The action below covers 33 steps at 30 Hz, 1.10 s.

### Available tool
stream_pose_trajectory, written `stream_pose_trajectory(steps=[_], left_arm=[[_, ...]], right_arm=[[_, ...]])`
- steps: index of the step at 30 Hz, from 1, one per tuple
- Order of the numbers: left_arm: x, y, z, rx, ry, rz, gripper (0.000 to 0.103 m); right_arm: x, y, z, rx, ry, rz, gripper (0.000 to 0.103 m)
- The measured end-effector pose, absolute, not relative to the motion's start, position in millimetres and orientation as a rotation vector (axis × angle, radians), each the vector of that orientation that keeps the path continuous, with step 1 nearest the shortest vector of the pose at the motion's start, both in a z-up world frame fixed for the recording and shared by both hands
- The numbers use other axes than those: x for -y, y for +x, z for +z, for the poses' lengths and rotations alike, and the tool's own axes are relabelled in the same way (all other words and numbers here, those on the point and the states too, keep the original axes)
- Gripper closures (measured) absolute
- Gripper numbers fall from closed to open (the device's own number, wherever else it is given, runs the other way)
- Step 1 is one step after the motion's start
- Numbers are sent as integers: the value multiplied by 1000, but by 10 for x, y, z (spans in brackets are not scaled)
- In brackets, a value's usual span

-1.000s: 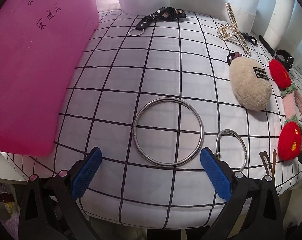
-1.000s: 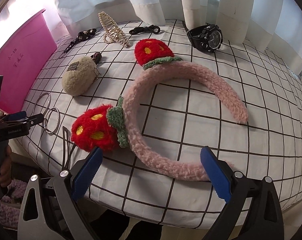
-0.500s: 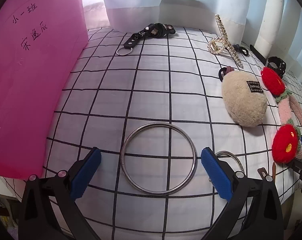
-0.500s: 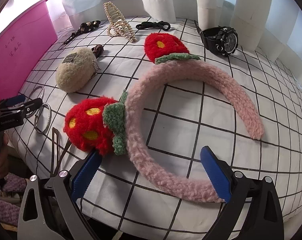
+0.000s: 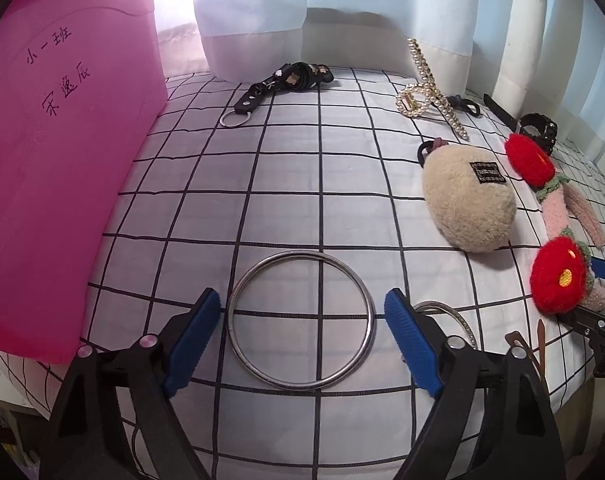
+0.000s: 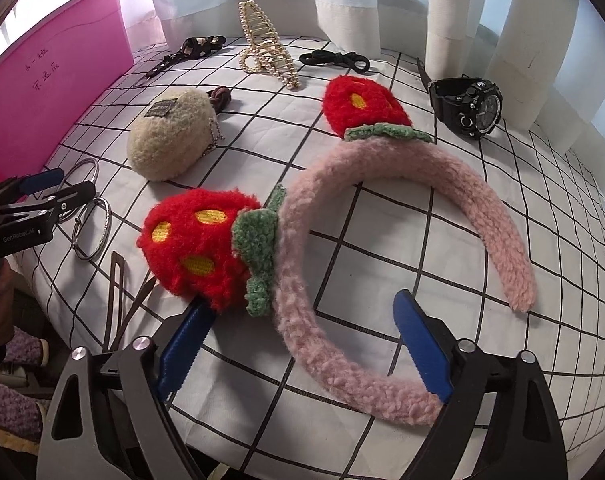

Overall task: Organize jewelry
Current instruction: 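Close the right gripper on the pink strawberry headband while the left gripper grasps the large silver hoop, then lift the headband with the right gripper while the left gripper carries the hoop toward the pink tub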

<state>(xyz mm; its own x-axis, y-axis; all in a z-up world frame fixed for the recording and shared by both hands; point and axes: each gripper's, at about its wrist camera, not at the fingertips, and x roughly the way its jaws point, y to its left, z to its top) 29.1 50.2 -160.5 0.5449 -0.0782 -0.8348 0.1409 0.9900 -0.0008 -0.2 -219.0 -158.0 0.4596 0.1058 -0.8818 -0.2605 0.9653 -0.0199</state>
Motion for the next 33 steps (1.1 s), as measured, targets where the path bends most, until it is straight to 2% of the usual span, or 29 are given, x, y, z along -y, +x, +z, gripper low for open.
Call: stream_pose_trajectory(steps=[1, 3, 4, 6, 19, 33], left_arm=[[-481, 275, -1598, -986, 73, -138, 32], [-481, 273, -1601, -989, 65, -132, 32], [-482, 274, -1600, -990, 61, -130, 32], [-479, 268, -1595, -994, 56, -122, 32], [-490, 135, -1375, -997, -24, -102, 32], [-420, -46, -465, -844, -148, -86, 32]], right_arm=[[2155, -11, -1562, -1067, -169, 239, 30], [2091, -21, -1533, -1057, -181, 259, 53], [2065, -24, -1521, -1051, -187, 262, 60], [2051, -11, -1504, -1047, -185, 257, 89], [2429, 2, -1160, -1015, 68, 300, 91], [2517, 16, -361, -896, 100, 420, 91]])
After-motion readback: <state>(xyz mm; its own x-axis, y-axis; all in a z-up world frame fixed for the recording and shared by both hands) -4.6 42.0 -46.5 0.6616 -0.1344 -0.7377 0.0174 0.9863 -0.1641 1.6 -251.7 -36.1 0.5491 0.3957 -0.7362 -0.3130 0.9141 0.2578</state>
